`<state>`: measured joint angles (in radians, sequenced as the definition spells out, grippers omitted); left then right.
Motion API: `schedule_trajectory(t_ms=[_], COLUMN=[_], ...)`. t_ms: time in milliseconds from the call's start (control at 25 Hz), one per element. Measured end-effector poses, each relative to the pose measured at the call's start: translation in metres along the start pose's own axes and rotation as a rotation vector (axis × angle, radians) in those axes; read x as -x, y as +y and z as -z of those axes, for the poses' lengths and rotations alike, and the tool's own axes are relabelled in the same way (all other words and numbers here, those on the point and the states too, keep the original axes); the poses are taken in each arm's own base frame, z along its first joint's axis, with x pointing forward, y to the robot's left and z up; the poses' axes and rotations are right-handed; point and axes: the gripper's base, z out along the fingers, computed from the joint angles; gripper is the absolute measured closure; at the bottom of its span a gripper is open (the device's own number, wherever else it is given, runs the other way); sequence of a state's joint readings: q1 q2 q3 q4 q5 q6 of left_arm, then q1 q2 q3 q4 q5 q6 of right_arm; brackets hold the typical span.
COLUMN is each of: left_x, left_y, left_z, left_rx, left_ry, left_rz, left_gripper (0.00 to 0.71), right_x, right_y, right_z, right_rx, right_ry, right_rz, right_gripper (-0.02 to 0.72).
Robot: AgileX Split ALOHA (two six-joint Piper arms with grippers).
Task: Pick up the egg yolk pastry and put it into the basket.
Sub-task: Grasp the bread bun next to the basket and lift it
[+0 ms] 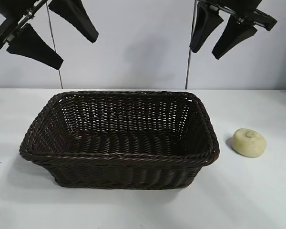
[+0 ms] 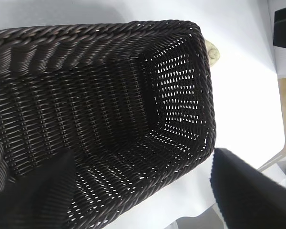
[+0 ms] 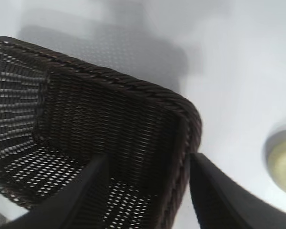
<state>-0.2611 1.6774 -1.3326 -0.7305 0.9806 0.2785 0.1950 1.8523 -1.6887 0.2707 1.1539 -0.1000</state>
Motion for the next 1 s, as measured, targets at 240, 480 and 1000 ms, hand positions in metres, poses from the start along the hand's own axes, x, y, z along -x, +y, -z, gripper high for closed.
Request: schedule_trajectory(t_ms=[240,480,1000], left_x=[0.000,0.000,0.001], left_y=[0.000,0.000,0.000], left_z=[0.000,0.000,0.000], left_rx=[0.001,0.001,0.003], left_ry=[0.000,0.000,-0.007], left_rz=[-0.001,-0.001,-0.001], left_gripper=[0.143,0.143,0.143], right_x=[-0.004,-0.012,-0.037], right_y=[-0.055,-0.094,-0.105], right_z=[0.013,0.026,-0.010], right_rx=[-0.080,-0.112,-0.101], right_ry=[0.012,0.023,0.101], right_rz=[-0.110,-0.190,-0.232], right_gripper=[0.323,0.323,0.185])
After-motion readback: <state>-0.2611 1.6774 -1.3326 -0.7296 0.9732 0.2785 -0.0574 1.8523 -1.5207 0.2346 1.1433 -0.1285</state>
